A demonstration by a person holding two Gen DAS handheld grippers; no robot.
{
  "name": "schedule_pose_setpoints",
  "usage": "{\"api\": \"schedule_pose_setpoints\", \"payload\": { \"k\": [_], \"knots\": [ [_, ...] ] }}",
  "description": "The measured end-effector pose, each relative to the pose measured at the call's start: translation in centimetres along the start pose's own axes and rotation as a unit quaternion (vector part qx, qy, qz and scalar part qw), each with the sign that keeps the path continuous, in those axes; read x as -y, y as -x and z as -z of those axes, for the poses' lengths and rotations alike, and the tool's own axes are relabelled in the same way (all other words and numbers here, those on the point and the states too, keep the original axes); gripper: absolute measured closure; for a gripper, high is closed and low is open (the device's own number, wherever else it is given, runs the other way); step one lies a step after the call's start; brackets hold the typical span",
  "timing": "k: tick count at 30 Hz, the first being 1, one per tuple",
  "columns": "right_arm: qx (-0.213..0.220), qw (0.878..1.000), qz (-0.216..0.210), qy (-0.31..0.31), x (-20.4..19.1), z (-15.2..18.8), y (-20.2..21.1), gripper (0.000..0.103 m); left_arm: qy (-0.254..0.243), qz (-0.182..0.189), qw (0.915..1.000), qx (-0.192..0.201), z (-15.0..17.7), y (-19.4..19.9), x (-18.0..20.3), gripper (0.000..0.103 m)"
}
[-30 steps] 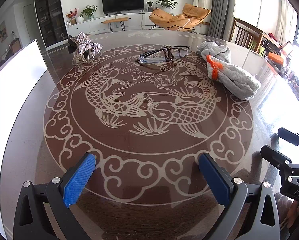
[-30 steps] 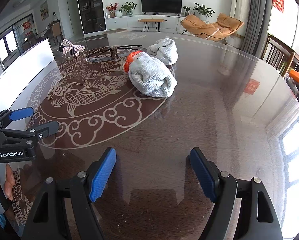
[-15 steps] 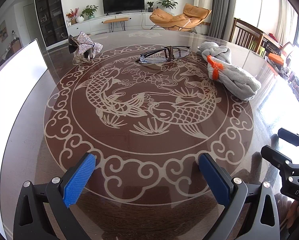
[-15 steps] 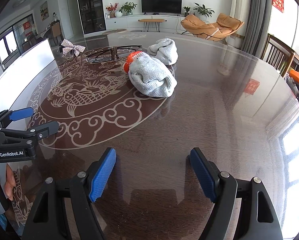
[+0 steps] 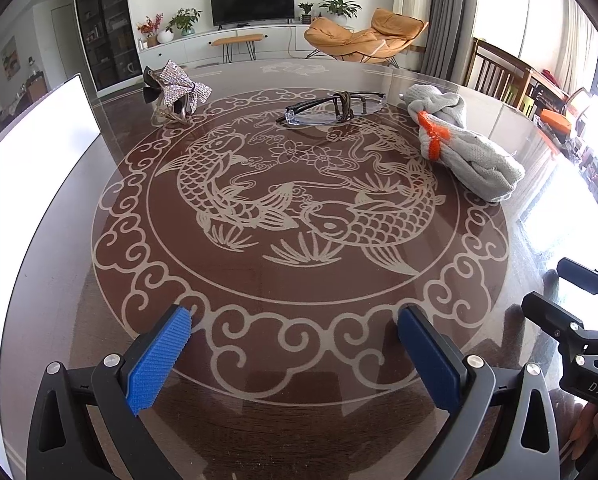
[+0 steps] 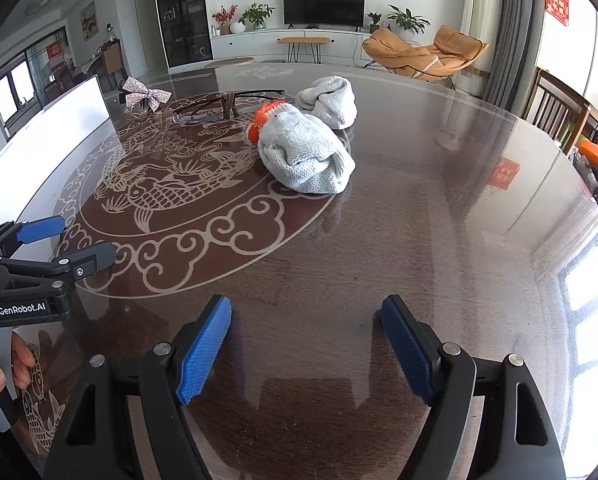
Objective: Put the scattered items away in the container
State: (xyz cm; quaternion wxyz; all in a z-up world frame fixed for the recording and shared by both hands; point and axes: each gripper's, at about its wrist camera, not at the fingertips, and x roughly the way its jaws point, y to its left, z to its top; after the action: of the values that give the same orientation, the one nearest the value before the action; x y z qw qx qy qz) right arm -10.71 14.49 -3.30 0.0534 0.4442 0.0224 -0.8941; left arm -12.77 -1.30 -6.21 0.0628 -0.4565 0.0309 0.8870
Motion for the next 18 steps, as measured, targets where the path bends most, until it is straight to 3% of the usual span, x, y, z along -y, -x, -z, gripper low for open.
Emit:
{"api": "schedule_pose_setpoints", "payload": {
  "k": [18],
  "knots": [
    [0.0,1.0,0.001,0.001,0.13,0.09,-0.03,0.024,0.0,0.0,1.0,0.0,0.0,-0.01,-0.01,0.0]
  ]
}}
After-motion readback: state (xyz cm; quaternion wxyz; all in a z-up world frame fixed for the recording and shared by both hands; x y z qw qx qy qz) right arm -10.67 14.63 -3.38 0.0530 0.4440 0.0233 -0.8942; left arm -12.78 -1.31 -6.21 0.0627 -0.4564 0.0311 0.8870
